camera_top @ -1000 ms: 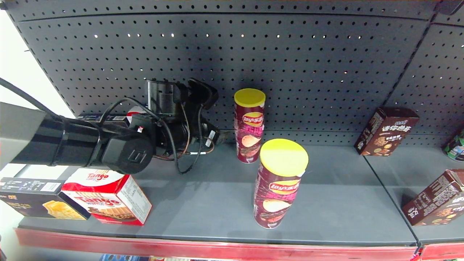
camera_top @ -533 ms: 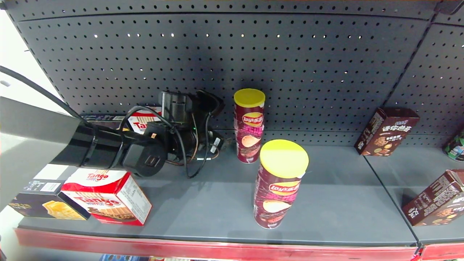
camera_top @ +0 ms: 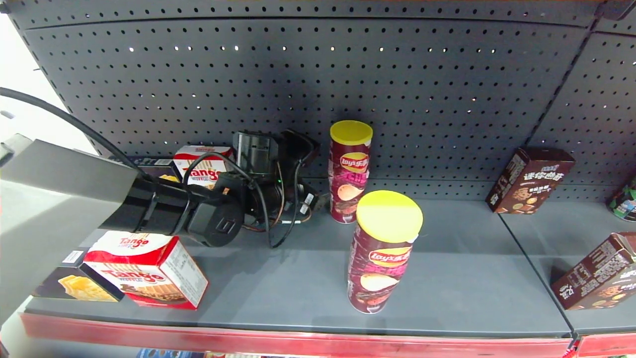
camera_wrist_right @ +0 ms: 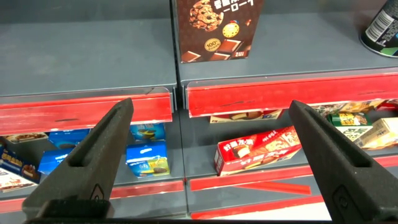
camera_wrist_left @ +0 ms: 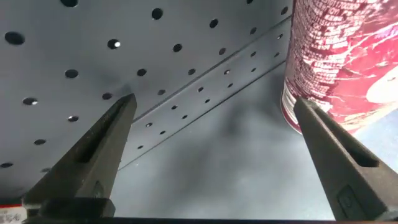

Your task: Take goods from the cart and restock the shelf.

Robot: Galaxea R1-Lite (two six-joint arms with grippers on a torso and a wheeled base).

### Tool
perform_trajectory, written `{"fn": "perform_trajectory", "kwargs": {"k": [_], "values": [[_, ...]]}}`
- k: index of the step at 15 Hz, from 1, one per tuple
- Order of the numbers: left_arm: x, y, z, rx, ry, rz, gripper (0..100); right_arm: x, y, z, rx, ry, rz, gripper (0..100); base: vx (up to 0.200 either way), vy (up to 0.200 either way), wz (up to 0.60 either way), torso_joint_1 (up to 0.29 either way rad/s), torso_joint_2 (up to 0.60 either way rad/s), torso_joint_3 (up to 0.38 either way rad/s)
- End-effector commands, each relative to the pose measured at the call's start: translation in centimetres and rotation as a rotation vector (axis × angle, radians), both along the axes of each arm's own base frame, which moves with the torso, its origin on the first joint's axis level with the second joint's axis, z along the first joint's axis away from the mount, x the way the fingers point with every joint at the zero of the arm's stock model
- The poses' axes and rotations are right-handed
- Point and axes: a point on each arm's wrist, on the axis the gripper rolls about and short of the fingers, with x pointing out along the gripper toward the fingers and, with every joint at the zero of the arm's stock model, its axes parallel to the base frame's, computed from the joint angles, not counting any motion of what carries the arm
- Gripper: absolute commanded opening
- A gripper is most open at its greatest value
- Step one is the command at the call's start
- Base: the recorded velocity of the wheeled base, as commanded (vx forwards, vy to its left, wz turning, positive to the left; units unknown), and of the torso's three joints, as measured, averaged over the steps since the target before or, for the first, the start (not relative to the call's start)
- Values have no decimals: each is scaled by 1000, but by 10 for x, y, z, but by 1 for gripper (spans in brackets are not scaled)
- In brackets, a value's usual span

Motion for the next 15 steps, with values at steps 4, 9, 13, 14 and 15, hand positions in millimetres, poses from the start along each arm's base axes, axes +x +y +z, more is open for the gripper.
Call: {"fn": "perform_trajectory", "kwargs": {"k": [4,9,13,14,15], "values": [[1,-8,0,-5,-8,-16,100,0,0,0,0,1,0,100,0,0,0,0,0,0],[4,-10,-1,-5,-9,-18,100,0,0,0,0,1,0,100,0,0,0,0,0,0],[-1,-6,12,-30,-45,-9,100,0,0,0,1,1,0,100,0,0,0,0,0,0],[-7,0,25,-44,-72,-3,100,0,0,0,0,1,0,100,0,0,0,0,0,0],[-18,6,38,-54,-91,-1,100,0,0,0,0,1,0,100,0,0,0,0,0,0]]}}
